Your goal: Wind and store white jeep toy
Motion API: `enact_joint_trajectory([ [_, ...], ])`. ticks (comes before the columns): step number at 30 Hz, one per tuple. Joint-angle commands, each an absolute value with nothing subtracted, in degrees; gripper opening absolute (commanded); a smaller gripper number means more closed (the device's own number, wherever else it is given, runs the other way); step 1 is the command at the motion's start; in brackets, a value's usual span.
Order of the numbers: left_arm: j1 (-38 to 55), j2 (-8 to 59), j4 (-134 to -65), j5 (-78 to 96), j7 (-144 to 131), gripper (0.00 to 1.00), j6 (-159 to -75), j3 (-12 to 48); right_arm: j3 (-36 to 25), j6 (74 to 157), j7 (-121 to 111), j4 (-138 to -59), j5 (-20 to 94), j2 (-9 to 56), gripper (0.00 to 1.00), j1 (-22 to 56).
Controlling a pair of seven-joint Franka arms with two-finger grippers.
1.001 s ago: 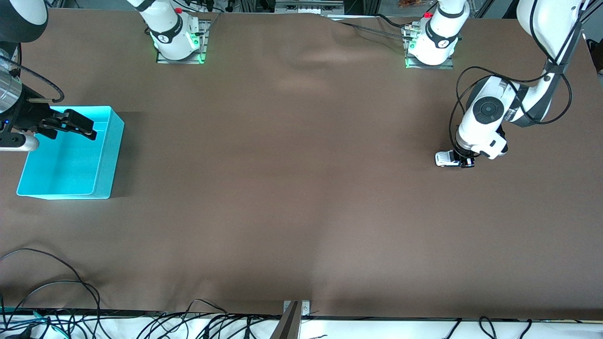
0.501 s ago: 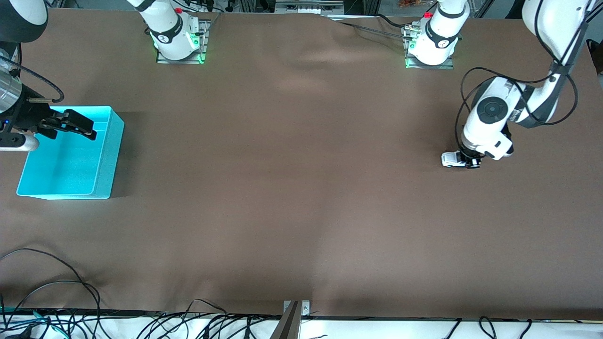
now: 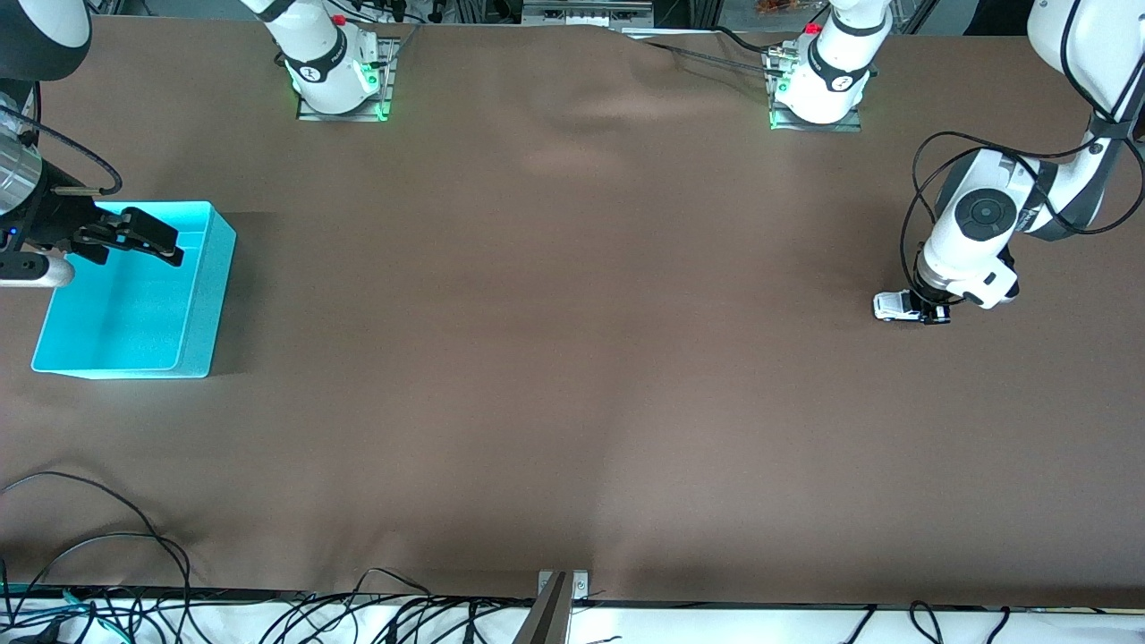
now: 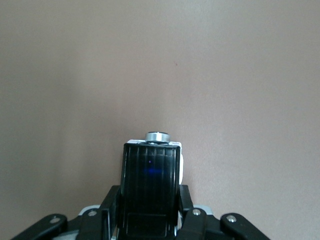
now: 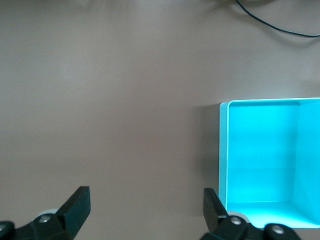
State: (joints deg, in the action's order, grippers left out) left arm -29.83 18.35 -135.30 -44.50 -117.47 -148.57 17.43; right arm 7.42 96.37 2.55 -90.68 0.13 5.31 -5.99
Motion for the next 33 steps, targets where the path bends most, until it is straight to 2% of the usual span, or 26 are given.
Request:
enact_joint_trajectory([
  [1,-33.7,26.2,-131.7,-47.4,-114.1,0.17,-152.1,17.4,7.5,96.2,2.9,-90.1,-0.9,5.4,1.00,-5.8],
  [4,-34.0,26.2,-131.4,-47.3,-113.7,0.18,-152.1,17.4,7.5,96.2,3.0,-90.1,-0.9,5.4,1.00,-5.8],
  [6,-34.1,26.2,-131.4,-47.4,-113.6,0.22,-152.1,17.4,7.5,96.2,3.0,-90.1,-0.9,5.4,1.00,-5.8],
  [7,-34.1,26.2,-131.3,-47.3,-113.6,0.33,-152.1,17.4,7.5,96.3,3.0,-90.1,-0.9,5.4,1.00,-5.8],
  [8,-34.1,26.2,-131.2,-47.5,-113.6,0.58,-152.1,17.4,7.5,96.3,3.0,-90.1,-0.9,5.4,1.00,-5.8],
  [9,-34.1,26.2,-131.2,-47.5,-113.4,0.87,-152.1,17.4,7.5,96.4,2.9,-90.1,-0.9,5.4,1.00,-5.8],
  [10,-34.1,26.2,-130.9,-47.0,-113.4,1.00,-152.1,17.4,7.5,96.3,2.9,-90.1,-0.9,5.4,1.00,-5.8],
  [19,-35.1,25.8,-128.5,-46.8,-113.3,1.00,-150.7,17.5,7.5,96.2,2.9,-90.1,-0.9,5.4,1.00,-5.8],
  [33,-35.0,20.6,-127.8,-44.3,-106.4,1.00,-144.0,18.5,7.5,96.2,2.9,-90.1,-0.9,5.4,1.00,-5.8],
])
